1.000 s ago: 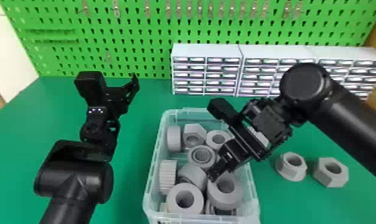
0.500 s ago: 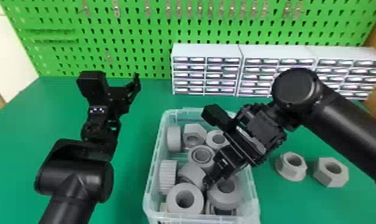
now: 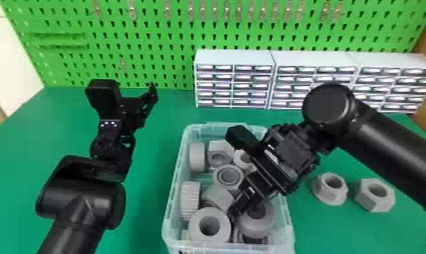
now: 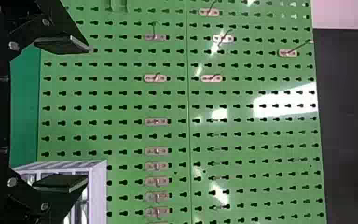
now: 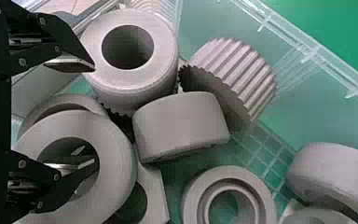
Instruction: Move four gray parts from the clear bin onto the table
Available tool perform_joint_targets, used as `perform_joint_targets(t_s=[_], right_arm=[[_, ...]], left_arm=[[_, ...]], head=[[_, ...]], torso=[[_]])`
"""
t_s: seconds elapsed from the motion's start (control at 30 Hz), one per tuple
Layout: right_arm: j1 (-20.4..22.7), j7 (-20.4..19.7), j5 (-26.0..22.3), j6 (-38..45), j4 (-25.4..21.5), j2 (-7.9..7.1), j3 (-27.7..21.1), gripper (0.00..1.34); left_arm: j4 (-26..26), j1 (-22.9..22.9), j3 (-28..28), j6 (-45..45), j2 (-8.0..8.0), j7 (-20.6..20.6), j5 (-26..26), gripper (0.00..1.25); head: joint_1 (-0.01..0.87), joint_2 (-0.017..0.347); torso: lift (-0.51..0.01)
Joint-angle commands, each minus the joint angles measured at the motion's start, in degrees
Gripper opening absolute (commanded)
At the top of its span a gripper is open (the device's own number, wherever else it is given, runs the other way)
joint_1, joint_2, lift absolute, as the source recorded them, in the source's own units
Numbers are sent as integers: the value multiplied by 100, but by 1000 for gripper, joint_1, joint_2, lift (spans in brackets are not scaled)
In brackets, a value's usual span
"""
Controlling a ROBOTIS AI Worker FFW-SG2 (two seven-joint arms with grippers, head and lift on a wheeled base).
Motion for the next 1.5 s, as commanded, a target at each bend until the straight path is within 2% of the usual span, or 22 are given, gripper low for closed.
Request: perform_joint_targets(t_s=[0.0,0.57,0.7,0.83,0.9,1.47], right_arm=[[21,0,-11,-31,37,14,51,784],[12,0,-47,-101,152,23,332,767],[12,0,-38,-92,160,23,341,650],[12,0,-38,-101,160,32,314,377],[47,0,-38,-101,160,41,218,291],[82,0,138,4,-50,58,-213,291]], left_arm=[[-8,-25,-11,0,12,-5,17,965],[-8,-51,-2,-44,21,4,17,965],[-8,-51,24,-70,29,4,25,965],[-8,-51,33,-79,29,13,43,965],[-8,-51,24,-88,29,13,34,965],[-8,-33,-55,-88,29,83,34,965]], head=[[693,72],[693,72],[693,72],[693,72],[693,72],[693,72]], torso=[[-52],[-52],[-52],[-52],[-52],[-52]])
